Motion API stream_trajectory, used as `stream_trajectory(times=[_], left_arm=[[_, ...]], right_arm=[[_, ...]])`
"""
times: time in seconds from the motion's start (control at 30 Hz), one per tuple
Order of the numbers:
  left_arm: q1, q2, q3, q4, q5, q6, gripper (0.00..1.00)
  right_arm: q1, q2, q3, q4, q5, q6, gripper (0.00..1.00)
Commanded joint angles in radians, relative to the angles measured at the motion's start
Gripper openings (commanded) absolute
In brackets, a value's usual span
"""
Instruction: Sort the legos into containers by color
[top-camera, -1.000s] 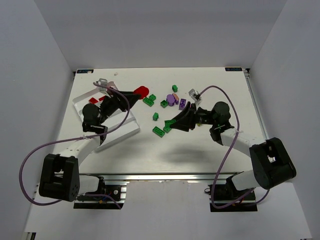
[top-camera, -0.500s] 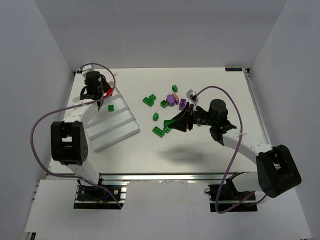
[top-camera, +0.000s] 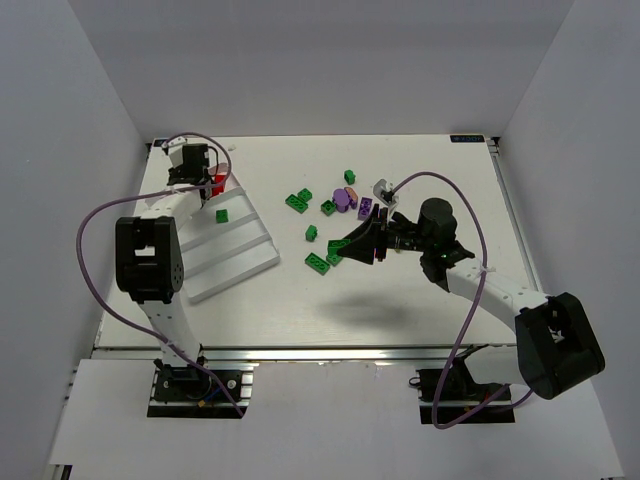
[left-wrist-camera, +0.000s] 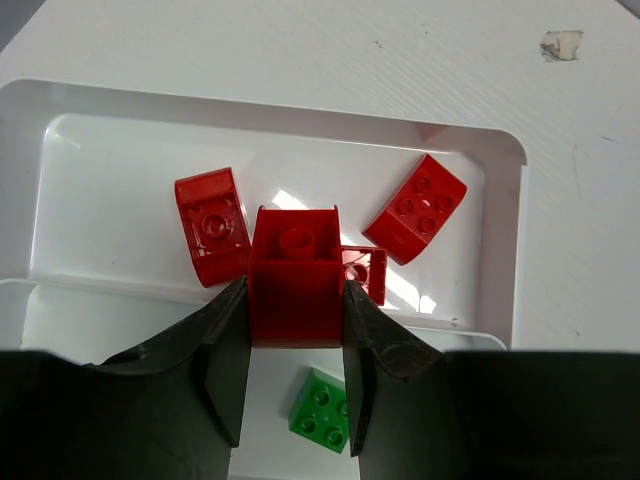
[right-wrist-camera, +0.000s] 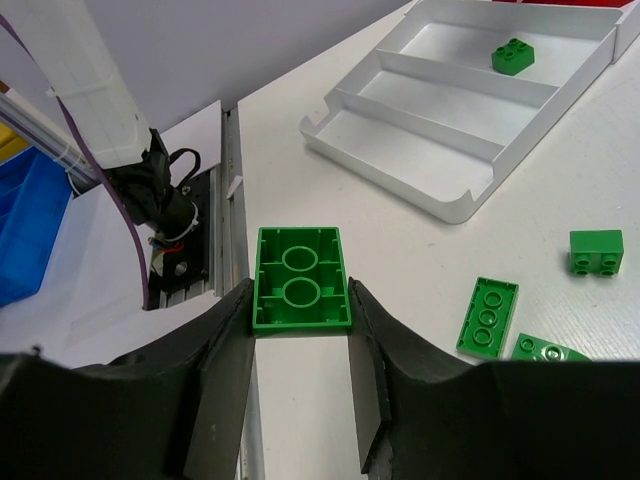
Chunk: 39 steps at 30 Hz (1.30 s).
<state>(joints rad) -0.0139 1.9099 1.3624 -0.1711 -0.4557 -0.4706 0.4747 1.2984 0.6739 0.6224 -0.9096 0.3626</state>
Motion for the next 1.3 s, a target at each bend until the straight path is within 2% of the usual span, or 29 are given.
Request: stream_trajectory(times=[0.0, 0.13, 0.17, 0.2, 0.27, 0.3, 0.43, 0.6, 0.7, 0.73, 0.83, 0.87, 0.97, 1.03, 1.13, 1.17, 1.2, 1.27], left_arm=[[0.008, 0.029, 0.023, -0.007, -0.021, 0.021, 0.02], [0.009, 0.043, 0.032, -0.011, -0.021, 0.042, 0.09], [0.009, 0.043, 0.035, -0.013, -0.023, 0.046, 0.15], [0.012, 0.044, 0.040, -0.011, -0.023, 0.047, 0.27], [0.012, 0.044, 0.043, -0.011, -0.021, 0.050, 0.37], [0.012, 0.040, 0.046, -0.011, -0.020, 0.049, 0.50], [0.049, 0.022, 0.047, -0.016, -0.009, 0.061, 0.83], [0.054, -0.041, 0.047, -0.025, 0.058, 0.050, 0.85], [0.054, -0.121, 0.017, -0.010, 0.101, 0.038, 0.79], [0.054, -0.149, -0.023, 0.007, 0.124, 0.033, 0.66], [0.054, -0.265, -0.107, 0.103, 0.140, 0.007, 0.38], [0.054, -0.308, -0.149, 0.126, 0.138, -0.002, 0.22], [0.055, -0.372, -0.184, 0.122, 0.156, -0.033, 0.00], [0.055, -0.422, -0.212, 0.140, 0.228, -0.049, 0.00], [0.054, -0.558, -0.328, 0.273, 0.372, -0.037, 0.00], [0.054, -0.595, -0.360, 0.351, 0.461, -0.040, 0.00], [0.055, -0.670, -0.420, 0.382, 0.515, -0.055, 0.22], [0.055, -0.748, -0.454, 0.412, 0.537, -0.079, 0.48]], right_arm=[[0.008, -0.016, 0.044, 0.002, 0.008, -0.014, 0.00], [0.008, -0.016, 0.046, -0.003, 0.009, -0.019, 0.00], [0.008, -0.016, 0.046, -0.003, 0.008, -0.019, 0.00], [0.008, -0.014, 0.047, -0.006, 0.008, -0.022, 0.00], [0.008, -0.014, 0.049, -0.010, 0.008, -0.025, 0.00], [0.010, -0.011, 0.050, -0.012, 0.008, -0.028, 0.00], [0.008, -0.001, 0.056, -0.024, 0.009, -0.042, 0.00], [0.018, 0.015, 0.076, -0.078, 0.020, -0.094, 0.00], [0.033, 0.028, 0.101, -0.130, 0.034, -0.148, 0.00], [0.039, 0.033, 0.122, -0.150, 0.041, -0.165, 0.00], [0.068, 0.056, 0.151, -0.231, 0.063, -0.238, 0.00], [0.077, 0.062, 0.171, -0.252, 0.086, -0.261, 0.00], [0.136, 0.093, 0.241, -0.363, 0.176, -0.411, 0.00], [0.194, 0.143, 0.308, -0.485, 0.257, -0.555, 0.00], [0.245, 0.266, 0.487, -0.611, 0.329, -0.687, 0.00], [0.257, 0.350, 0.542, -0.627, 0.351, -0.712, 0.00], [0.260, 0.401, 0.669, -0.668, 0.371, -0.735, 0.00], [0.275, 0.563, 0.821, -0.762, 0.435, -0.795, 0.00]])
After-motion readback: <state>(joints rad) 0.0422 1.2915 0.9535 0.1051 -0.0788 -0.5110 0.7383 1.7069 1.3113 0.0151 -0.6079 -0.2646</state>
